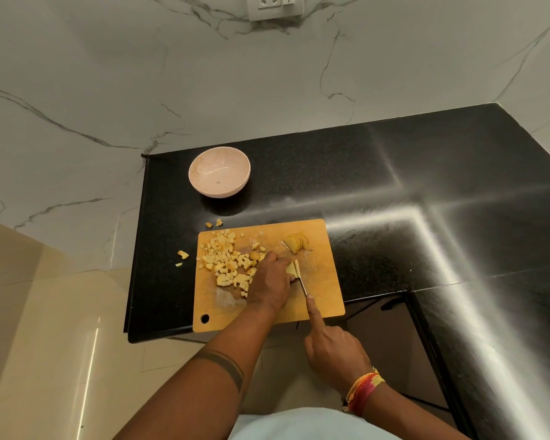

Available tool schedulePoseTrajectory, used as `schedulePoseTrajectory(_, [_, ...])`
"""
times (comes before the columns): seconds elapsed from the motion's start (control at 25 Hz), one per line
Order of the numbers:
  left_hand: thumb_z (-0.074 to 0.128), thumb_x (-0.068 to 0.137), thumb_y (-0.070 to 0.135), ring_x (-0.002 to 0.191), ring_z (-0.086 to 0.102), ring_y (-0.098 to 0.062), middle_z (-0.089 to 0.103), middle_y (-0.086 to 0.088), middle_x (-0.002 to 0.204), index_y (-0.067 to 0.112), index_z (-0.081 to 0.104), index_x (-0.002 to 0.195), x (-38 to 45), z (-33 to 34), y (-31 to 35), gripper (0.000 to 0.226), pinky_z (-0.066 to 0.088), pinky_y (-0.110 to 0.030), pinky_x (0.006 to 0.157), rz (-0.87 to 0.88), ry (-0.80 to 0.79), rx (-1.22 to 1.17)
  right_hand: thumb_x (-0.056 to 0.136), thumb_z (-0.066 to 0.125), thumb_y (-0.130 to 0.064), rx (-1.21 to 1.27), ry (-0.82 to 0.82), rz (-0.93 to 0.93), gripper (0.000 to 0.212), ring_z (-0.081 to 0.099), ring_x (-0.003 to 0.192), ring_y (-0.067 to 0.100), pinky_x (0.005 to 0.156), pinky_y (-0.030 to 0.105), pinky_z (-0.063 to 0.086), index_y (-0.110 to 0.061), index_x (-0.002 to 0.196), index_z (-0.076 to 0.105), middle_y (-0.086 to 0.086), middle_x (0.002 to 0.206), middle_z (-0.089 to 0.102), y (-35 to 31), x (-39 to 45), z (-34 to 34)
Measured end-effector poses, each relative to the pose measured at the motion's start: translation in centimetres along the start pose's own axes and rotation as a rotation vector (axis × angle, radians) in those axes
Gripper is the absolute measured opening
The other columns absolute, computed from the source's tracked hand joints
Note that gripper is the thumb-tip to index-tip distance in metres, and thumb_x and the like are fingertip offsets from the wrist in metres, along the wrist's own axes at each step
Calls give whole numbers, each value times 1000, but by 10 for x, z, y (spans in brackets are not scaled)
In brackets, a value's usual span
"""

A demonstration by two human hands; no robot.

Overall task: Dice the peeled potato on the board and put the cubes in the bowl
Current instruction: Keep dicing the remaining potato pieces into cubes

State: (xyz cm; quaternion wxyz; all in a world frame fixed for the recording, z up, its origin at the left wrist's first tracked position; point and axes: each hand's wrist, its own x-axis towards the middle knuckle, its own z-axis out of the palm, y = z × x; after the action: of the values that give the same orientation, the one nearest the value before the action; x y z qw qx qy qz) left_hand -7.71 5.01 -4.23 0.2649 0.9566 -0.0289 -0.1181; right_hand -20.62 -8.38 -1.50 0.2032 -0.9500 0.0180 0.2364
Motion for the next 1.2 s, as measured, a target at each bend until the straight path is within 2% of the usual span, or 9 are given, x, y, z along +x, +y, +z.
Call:
schedulePoseTrajectory(0.16, [64, 98, 16, 120, 55, -26, 53, -3, 132, 15, 61, 138, -2, 0, -1, 40, 50, -40, 100, -14, 3, 6, 100, 34, -32, 43, 35, 17, 77, 57, 58, 17, 59, 38, 52, -33, 160, -15, -3, 71, 61, -1, 1, -5])
schedulePoseTrajectory(0.32, [65, 96, 15, 113, 58, -26, 56, -3, 125, 15, 65, 129, -1, -1, -1, 33, 52, -39, 94, -39, 25, -26, 100, 36, -31, 61, 39, 21, 75, 51, 58, 21, 57, 37, 41, -32, 162, -7, 1, 73, 57, -17, 23, -16])
schedulePoseTrajectory(0.52, [64, 96, 11, 101, 59, -24, 58, -4, 115, 16, 69, 117, 0, -5, 0, 23, 53, -40, 86, -40, 30, -36, 102, 34, -30, 22, 13, 3, 71, 50, 64, 25, 59, 37, 37, -28, 163, -2, 6, 81, 58, -32, 40, -25])
schedulePoseTrajectory(0.68, [59, 96, 12, 97, 59, -26, 57, -5, 109, 17, 70, 111, -1, -5, 1, 19, 53, -40, 83, -30, 26, -18, 103, 32, -32, 8, 22, -8, 70, 54, 67, 28, 61, 36, 39, -27, 162, -6, 9, 84, 62, -34, 49, -23])
schedulePoseTrajectory(0.88, [63, 97, 15, 104, 59, -25, 57, -5, 118, 14, 67, 122, 0, -5, 0, 25, 53, -37, 86, -33, 24, -2, 103, 32, -31, -12, -7, -29, 75, 54, 60, 23, 56, 35, 40, -28, 160, -16, 4, 76, 58, -19, 27, -7])
schedulePoseTrajectory(1.08, [67, 96, 16, 103, 60, -24, 58, -4, 118, 14, 67, 122, 1, -4, -1, 26, 51, -33, 81, -31, 33, -20, 101, 32, -31, -41, -45, -42, 79, 60, 62, 20, 60, 39, 54, -28, 157, -23, 0, 77, 65, -2, 0, 4])
schedulePoseTrajectory(1.2, [68, 95, 15, 101, 59, -23, 60, -3, 114, 15, 67, 117, 0, -5, -1, 22, 50, -34, 80, -35, 49, -40, 100, 33, -30, -18, -32, -35, 80, 58, 60, 20, 61, 39, 52, -30, 158, -21, -1, 75, 62, -2, 0, 0])
